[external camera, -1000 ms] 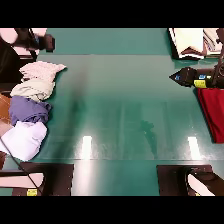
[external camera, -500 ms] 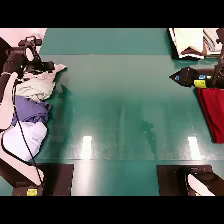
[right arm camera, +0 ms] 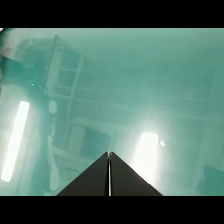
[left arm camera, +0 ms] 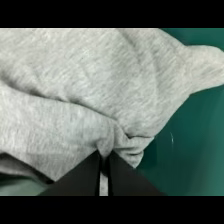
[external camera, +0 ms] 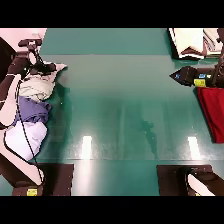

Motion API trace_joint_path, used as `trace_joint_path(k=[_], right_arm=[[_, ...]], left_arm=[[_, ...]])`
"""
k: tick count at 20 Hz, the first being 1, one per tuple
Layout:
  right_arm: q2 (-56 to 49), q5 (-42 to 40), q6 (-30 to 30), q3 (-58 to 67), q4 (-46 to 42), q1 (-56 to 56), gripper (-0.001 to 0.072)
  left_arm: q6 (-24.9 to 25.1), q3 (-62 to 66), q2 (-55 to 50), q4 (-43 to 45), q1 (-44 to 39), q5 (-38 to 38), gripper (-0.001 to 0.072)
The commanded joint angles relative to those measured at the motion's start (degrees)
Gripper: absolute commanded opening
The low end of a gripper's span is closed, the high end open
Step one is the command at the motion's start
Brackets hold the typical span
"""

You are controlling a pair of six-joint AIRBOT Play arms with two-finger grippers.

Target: Fold the shirts.

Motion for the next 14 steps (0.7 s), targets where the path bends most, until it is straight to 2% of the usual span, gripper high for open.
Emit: trace_joint_path(k=[1,3,5,9,12,14], right_arm=[[0.46,-0.76,0.00,0.09,0.15,0.04,0.0012],[0.79,-1.20,-1.16,2.21,-0.02,0.04,0.0013],[0.48,-1.20,-3.41,7.10,-0.02,0.04,0.0012],[-1.22,-1.16,-3.54,16.87,-0.04,0.04,0.0012],[-1.46,-0.98,-3.56,21.31,-0.02,0.04,0.0012],[-1.46,-0.42,-3.54,23.41,0.00,0.04,0.0012]], left_arm=[[0.15,0.59,4.00,0.00,-0.24,-2.27,0.0022],[2.64,2.67,11.02,0.11,-0.52,-0.50,0.0022],[7.32,6.69,19.32,0.07,-1.81,-2.10,0.0022],[15.39,12.72,35.58,0.09,-8.46,-6.29,0.0021],[16.63,13.62,43.43,0.07,-16.24,-12.57,0.0021],[16.37,13.55,44.44,0.00,-22.12,-18.43,0.0021]])
